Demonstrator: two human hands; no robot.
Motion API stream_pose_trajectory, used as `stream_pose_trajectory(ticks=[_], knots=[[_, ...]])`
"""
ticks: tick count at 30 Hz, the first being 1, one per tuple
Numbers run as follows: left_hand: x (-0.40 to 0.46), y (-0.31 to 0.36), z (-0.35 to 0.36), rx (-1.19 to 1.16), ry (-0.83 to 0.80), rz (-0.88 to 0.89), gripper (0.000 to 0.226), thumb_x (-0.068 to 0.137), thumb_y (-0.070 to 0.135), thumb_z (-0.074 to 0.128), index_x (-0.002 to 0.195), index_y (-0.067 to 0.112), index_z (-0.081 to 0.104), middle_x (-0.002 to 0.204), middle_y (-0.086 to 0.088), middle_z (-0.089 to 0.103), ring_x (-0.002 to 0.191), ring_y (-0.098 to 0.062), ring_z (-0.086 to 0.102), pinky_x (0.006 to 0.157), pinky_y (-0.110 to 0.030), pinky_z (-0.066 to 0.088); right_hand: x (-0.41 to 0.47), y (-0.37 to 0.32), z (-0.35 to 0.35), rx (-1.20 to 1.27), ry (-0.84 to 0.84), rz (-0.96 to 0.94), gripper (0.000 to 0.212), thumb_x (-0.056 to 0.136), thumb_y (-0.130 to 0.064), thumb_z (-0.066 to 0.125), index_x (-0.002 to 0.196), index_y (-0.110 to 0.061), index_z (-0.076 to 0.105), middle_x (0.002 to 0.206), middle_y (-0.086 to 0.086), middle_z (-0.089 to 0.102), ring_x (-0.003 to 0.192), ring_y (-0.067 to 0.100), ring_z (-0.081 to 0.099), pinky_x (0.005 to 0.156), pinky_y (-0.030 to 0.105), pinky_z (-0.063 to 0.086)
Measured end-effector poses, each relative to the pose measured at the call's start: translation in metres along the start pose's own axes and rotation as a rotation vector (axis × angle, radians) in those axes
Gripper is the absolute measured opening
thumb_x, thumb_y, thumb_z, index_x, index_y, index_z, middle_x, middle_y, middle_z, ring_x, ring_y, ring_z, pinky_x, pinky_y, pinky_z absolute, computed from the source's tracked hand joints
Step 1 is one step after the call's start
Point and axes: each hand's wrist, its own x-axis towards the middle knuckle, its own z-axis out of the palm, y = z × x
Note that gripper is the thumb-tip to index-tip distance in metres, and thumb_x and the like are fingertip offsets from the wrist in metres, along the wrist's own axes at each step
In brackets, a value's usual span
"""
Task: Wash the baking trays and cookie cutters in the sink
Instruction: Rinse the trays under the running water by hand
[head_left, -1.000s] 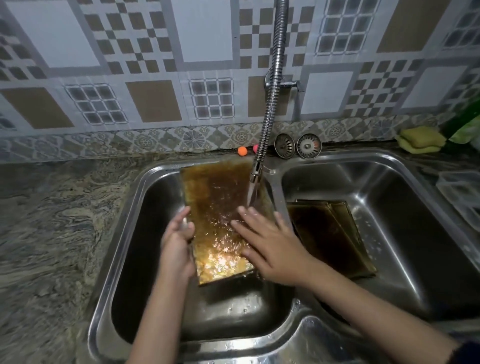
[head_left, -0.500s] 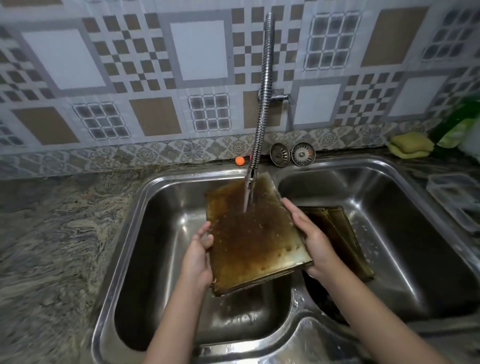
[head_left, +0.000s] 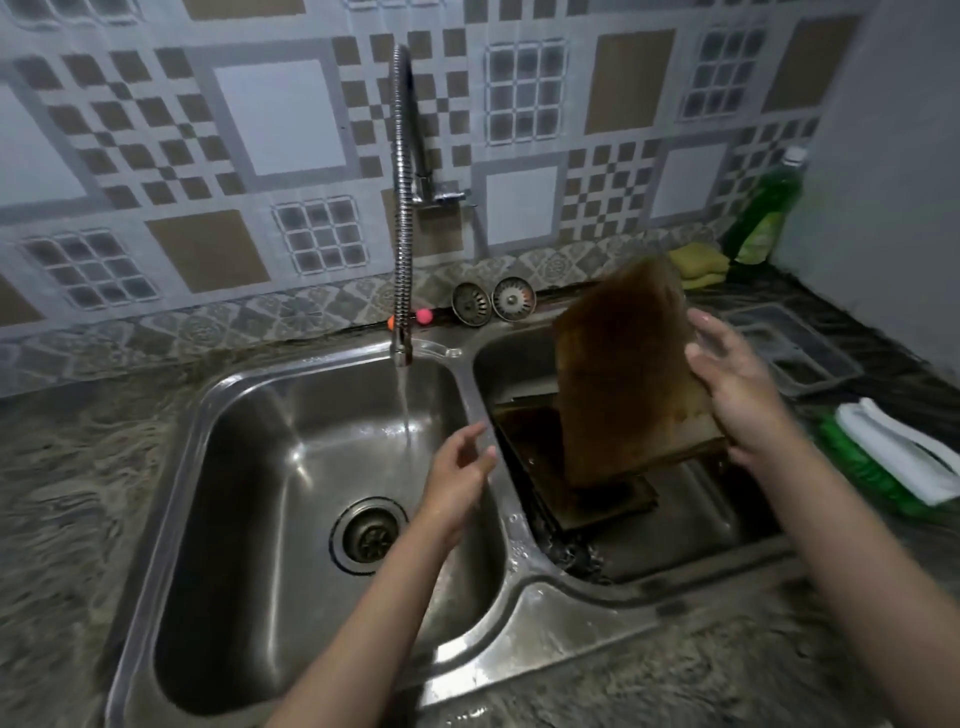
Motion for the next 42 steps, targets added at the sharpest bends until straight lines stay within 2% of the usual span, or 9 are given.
stream_pose_trajectory(ticks=[3,7,11,17,20,26,34,37,42], knots=[[0.004,-0.017,0.012,0.059,-0.011,-0.03,0.041,0.09,0.011,0.061,0.128,0.023,0.055,0.132,0.001,0.05,0.127,-0.013,0.042,0.097,-0.025,0.037,0.011,0.018,-0.003,-0.24,-0.058,-0.061,0.039,0.097,-0.009,0.048,0.13,-0.031,0.046,0.104,-0.008,0.065,0.096,0.012,0.063,0.082,0.032,0.05],[0.004,-0.036,0.021,-0.021,0.018,-0.119,0.05,0.087,-0.003,0.059,0.133,0.015,0.052,0.14,-0.004,0.046,0.124,-0.016,0.047,0.092,-0.023,0.045,0.023,0.054,0.013,-0.478,-0.221,-0.025,0.04,0.094,-0.01,0.053,0.123,-0.037,0.047,0.111,0.003,0.063,0.078,0.009,0.06,0.067,0.022,0.048],[0.0,-0.042,0.022,-0.059,0.046,-0.094,0.049,0.087,-0.005,0.06,0.131,0.016,0.055,0.136,-0.002,0.048,0.119,-0.008,0.043,0.091,-0.021,0.041,0.036,0.106,0.038,-0.59,-0.336,0.038,0.042,0.092,-0.007,0.054,0.128,-0.029,0.048,0.133,0.008,0.053,0.119,0.023,0.054,0.099,0.031,0.043],[0.001,-0.049,0.015,-0.02,0.01,-0.062,0.049,0.087,0.001,0.062,0.131,0.023,0.055,0.14,0.0,0.047,0.126,-0.006,0.035,0.095,-0.021,0.034,0.048,0.165,0.063,-0.749,-0.468,0.166,0.045,0.088,-0.016,0.054,0.122,-0.044,0.046,0.128,-0.001,0.057,0.118,0.023,0.053,0.101,0.039,0.042],[0.002,-0.051,0.013,-0.023,0.005,-0.074,0.049,0.087,0.002,0.061,0.129,0.028,0.055,0.142,0.0,0.045,0.126,-0.006,0.033,0.097,-0.023,0.033,0.056,0.205,0.069,-0.72,-0.545,0.22,0.047,0.084,-0.017,0.055,0.112,-0.055,0.048,0.136,-0.001,0.054,0.13,0.018,0.046,0.111,0.05,0.03],[0.002,-0.05,0.014,-0.021,0.013,-0.079,0.049,0.088,0.003,0.061,0.13,0.027,0.056,0.14,0.001,0.046,0.133,-0.01,0.033,0.098,-0.023,0.034,0.045,0.201,0.073,-0.529,-0.552,0.307,0.051,0.092,-0.006,0.055,0.14,-0.018,0.044,0.146,0.007,0.043,0.137,0.017,0.037,0.111,0.027,0.031],[-0.005,-0.02,0.025,0.132,0.119,-0.046,0.046,0.086,0.011,0.066,0.129,0.02,0.054,0.129,0.001,0.049,0.118,-0.007,0.04,0.098,-0.023,0.036,0.061,0.144,0.075,-0.349,-0.45,0.055,0.04,0.093,-0.01,0.057,0.132,-0.017,0.054,0.131,0.0,0.057,0.122,0.008,0.05,0.103,0.023,0.038],[-0.006,0.029,0.028,0.149,0.206,0.114,0.036,0.085,0.016,0.069,0.119,0.02,0.06,0.115,0.001,0.058,0.11,-0.008,0.052,0.097,-0.026,0.043,0.08,0.115,0.095,-0.254,-0.428,-0.088,0.035,0.091,-0.006,0.059,0.126,-0.012,0.059,0.119,0.002,0.063,0.112,0.007,0.058,0.094,0.014,0.043],[-0.01,0.125,0.018,0.243,0.598,0.72,0.012,0.083,0.018,0.066,0.092,0.025,0.066,0.093,0.003,0.064,0.079,-0.009,0.06,0.072,-0.018,0.048,0.135,0.062,0.147,-0.156,-0.285,-0.321,0.028,0.089,-0.007,0.061,0.117,-0.009,0.063,0.094,0.005,0.067,0.075,-0.009,0.061,0.074,0.01,0.048]])
